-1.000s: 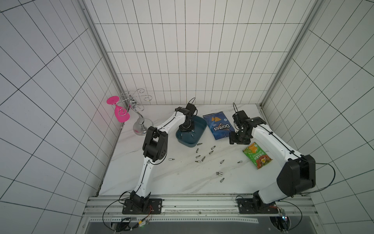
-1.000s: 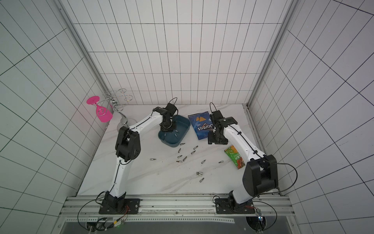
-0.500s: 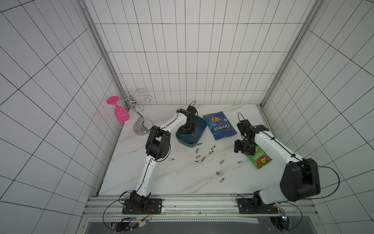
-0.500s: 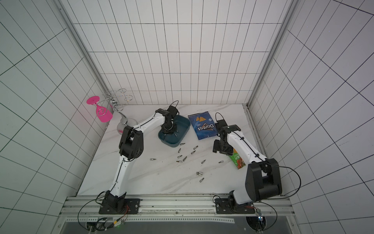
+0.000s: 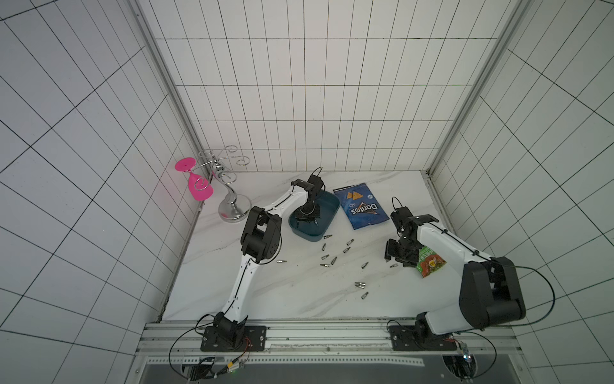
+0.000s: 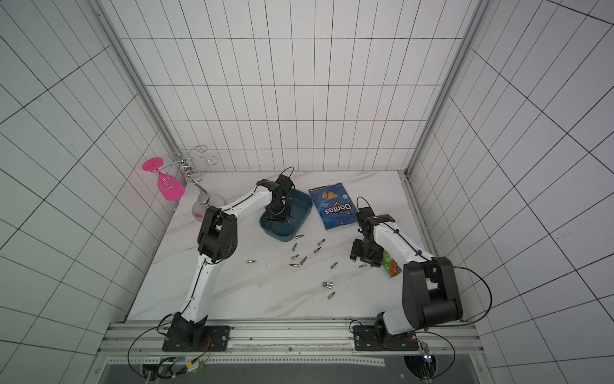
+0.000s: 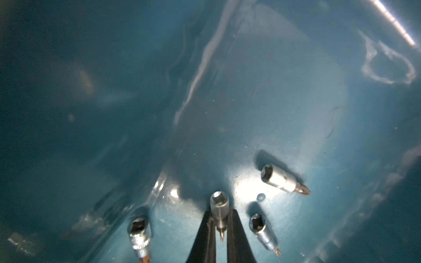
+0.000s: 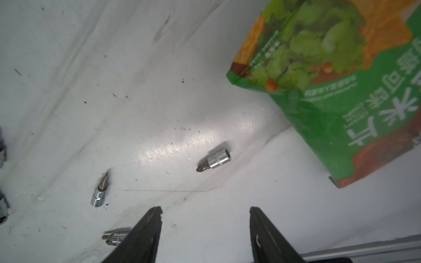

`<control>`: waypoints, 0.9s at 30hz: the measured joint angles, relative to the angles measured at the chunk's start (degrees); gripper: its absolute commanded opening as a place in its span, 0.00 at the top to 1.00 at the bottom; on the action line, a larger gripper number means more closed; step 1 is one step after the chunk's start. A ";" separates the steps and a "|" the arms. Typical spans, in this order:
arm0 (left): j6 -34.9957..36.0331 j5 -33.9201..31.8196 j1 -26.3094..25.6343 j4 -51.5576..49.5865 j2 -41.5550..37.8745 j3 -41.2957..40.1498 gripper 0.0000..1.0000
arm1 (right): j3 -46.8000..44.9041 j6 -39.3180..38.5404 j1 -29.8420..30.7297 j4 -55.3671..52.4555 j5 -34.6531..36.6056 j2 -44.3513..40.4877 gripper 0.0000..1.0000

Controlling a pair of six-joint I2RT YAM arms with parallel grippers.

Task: Put the bit on the desktop into the storage box
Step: Place the screwdriver bit in the storage box.

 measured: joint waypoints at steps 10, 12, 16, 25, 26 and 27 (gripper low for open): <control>0.26 -0.07 -0.28 -0.31 0.31 0.55 0.77 | -2.49 0.42 -1.49 2.62 -0.94 1.14 0.39; 0.28 -0.07 -0.39 -0.31 0.31 0.61 0.75 | -2.93 0.63 -1.84 3.28 -0.94 1.31 0.39; 0.35 -0.11 -0.55 -0.31 0.31 0.61 0.70 | -3.91 1.07 -2.36 5.16 -0.94 1.31 0.41; 0.42 -0.55 -0.61 -0.13 0.31 0.61 0.62 | -5.84 1.92 -2.69 9.18 -1.20 3.17 0.51; 0.42 -0.63 -0.61 -0.11 0.31 0.61 0.62 | -5.84 2.05 -2.69 9.49 -1.20 3.30 0.52; 0.39 -0.74 -0.61 -0.11 0.31 0.61 0.62 | -5.84 2.12 -2.69 9.77 -1.20 3.43 0.53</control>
